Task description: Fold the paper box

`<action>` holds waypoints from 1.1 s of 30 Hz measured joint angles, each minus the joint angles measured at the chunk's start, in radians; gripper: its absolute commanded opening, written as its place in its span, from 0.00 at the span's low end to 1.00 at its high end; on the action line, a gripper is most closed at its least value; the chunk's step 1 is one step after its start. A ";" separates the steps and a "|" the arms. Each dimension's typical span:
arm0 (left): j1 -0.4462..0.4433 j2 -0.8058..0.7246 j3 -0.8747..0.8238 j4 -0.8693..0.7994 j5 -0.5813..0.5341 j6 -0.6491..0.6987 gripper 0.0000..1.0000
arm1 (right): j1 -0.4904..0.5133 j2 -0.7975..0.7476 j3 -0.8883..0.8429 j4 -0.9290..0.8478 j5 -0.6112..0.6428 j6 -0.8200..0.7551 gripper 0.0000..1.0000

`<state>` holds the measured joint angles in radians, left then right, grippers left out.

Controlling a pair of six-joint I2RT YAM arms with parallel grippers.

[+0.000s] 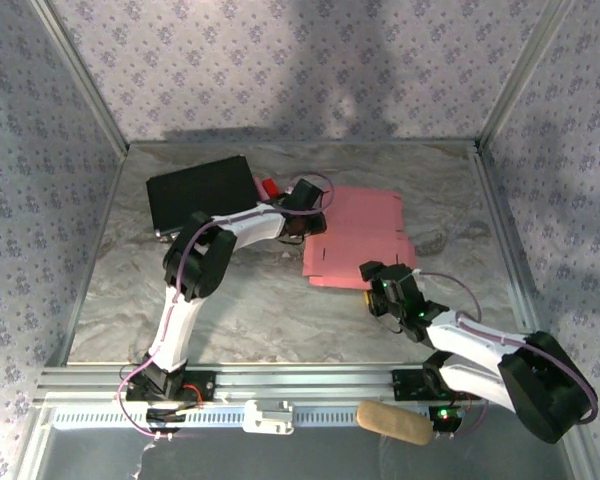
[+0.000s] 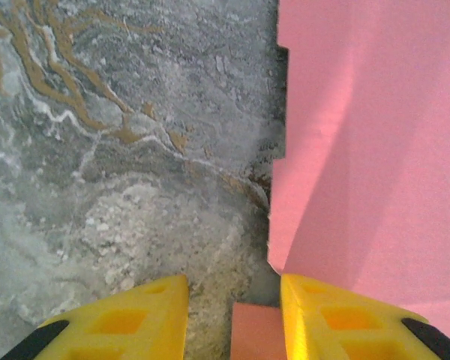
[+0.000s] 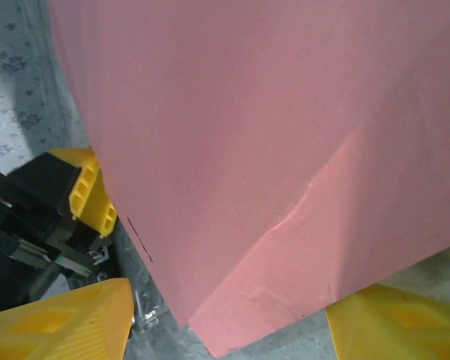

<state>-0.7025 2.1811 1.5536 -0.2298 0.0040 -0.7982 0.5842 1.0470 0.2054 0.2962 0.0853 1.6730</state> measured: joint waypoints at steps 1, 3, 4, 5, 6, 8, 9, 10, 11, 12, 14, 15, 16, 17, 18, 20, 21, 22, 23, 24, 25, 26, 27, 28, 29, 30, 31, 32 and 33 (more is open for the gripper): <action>-0.003 -0.008 -0.010 0.002 0.000 -0.004 0.37 | -0.006 -0.005 -0.007 0.012 0.000 -0.009 0.68; -0.009 -0.023 -0.032 0.004 0.000 -0.012 0.37 | -0.018 -0.017 -0.020 0.038 0.001 -0.031 0.68; -0.011 -0.029 -0.039 0.005 0.002 -0.015 0.36 | -0.022 -0.025 -0.026 0.048 0.001 -0.043 0.67; -0.014 -0.035 -0.046 0.006 0.004 -0.016 0.36 | -0.024 -0.034 -0.029 0.055 0.002 -0.056 0.66; -0.014 -0.040 -0.052 0.010 0.004 -0.019 0.36 | -0.024 -0.042 -0.031 0.067 0.003 -0.068 0.65; -0.016 -0.047 -0.063 0.021 0.004 -0.026 0.36 | -0.024 -0.055 -0.031 0.084 0.006 -0.091 0.62; -0.016 -0.049 -0.068 0.025 0.003 -0.028 0.36 | -0.027 -0.060 -0.031 0.091 0.007 -0.100 0.60; -0.016 -0.051 -0.071 0.029 0.003 -0.030 0.36 | -0.029 -0.060 -0.031 0.098 0.009 -0.107 0.58; -0.016 -0.052 -0.074 0.031 0.004 -0.033 0.36 | -0.033 -0.059 -0.031 0.105 0.009 -0.114 0.55; -0.016 -0.053 -0.077 0.033 0.004 -0.034 0.36 | -0.038 -0.055 -0.031 0.114 0.008 -0.119 0.52; -0.019 -0.055 -0.080 0.034 0.007 -0.034 0.36 | -0.050 -0.034 -0.028 0.135 0.005 -0.125 0.46; -0.020 -0.057 -0.082 0.034 0.007 -0.034 0.36 | -0.056 -0.017 -0.024 0.141 0.002 -0.125 0.41; -0.020 -0.059 -0.083 0.032 0.007 -0.034 0.36 | -0.060 0.001 -0.020 0.147 0.000 -0.125 0.37; -0.020 -0.060 -0.083 0.032 0.007 -0.034 0.36 | -0.064 0.019 -0.015 0.151 -0.002 -0.126 0.29; -0.020 -0.060 -0.083 0.033 0.007 -0.034 0.36 | -0.066 0.036 -0.010 0.157 -0.004 -0.125 0.18; -0.019 -0.062 -0.083 0.032 0.003 -0.034 0.36 | -0.067 0.055 -0.002 0.158 -0.004 -0.120 0.05; -0.019 -0.063 -0.084 0.031 0.004 -0.033 0.36 | -0.069 0.058 0.003 0.158 -0.003 -0.117 0.00; -0.020 -0.065 -0.085 0.030 0.004 -0.033 0.36 | -0.070 0.058 0.009 0.157 -0.006 -0.114 0.00; -0.021 -0.067 -0.085 0.029 0.003 -0.033 0.36 | -0.070 0.057 0.017 0.156 -0.005 -0.113 0.00; -0.023 -0.074 -0.089 0.029 0.002 -0.032 0.38 | -0.070 0.051 0.027 0.152 -0.003 -0.114 0.00; -0.023 -0.084 -0.095 0.028 -0.001 -0.031 0.40 | -0.070 0.042 0.034 0.145 -0.003 -0.115 0.00; -0.025 -0.100 -0.107 0.028 -0.011 -0.029 0.45 | -0.070 0.023 0.041 0.130 -0.003 -0.119 0.00; -0.027 -0.124 -0.124 0.027 -0.023 -0.026 0.50 | -0.069 -0.002 0.050 0.111 -0.003 -0.121 0.00; -0.031 -0.154 -0.141 0.024 -0.036 -0.021 0.54 | -0.069 -0.028 0.060 0.085 -0.002 -0.125 0.00; -0.036 -0.190 -0.161 0.017 -0.051 -0.016 0.57 | -0.070 -0.064 0.076 0.050 0.005 -0.135 0.00; -0.047 -0.238 -0.183 0.014 -0.071 -0.012 0.60 | -0.071 -0.104 0.098 0.004 0.010 -0.146 0.00; -0.058 -0.286 -0.203 0.009 -0.093 -0.010 0.62 | -0.074 -0.139 0.122 -0.039 0.015 -0.157 0.00; -0.073 -0.345 -0.225 0.002 -0.121 -0.005 0.64 | -0.078 -0.183 0.163 -0.100 0.018 -0.171 0.00; -0.093 -0.416 -0.249 -0.009 -0.154 -0.001 0.65 | -0.083 -0.216 0.207 -0.159 0.020 -0.183 0.00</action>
<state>-0.7952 1.7653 1.3041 -0.2390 -0.1505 -0.7994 0.5014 0.8310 0.4126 0.1368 0.1051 1.4899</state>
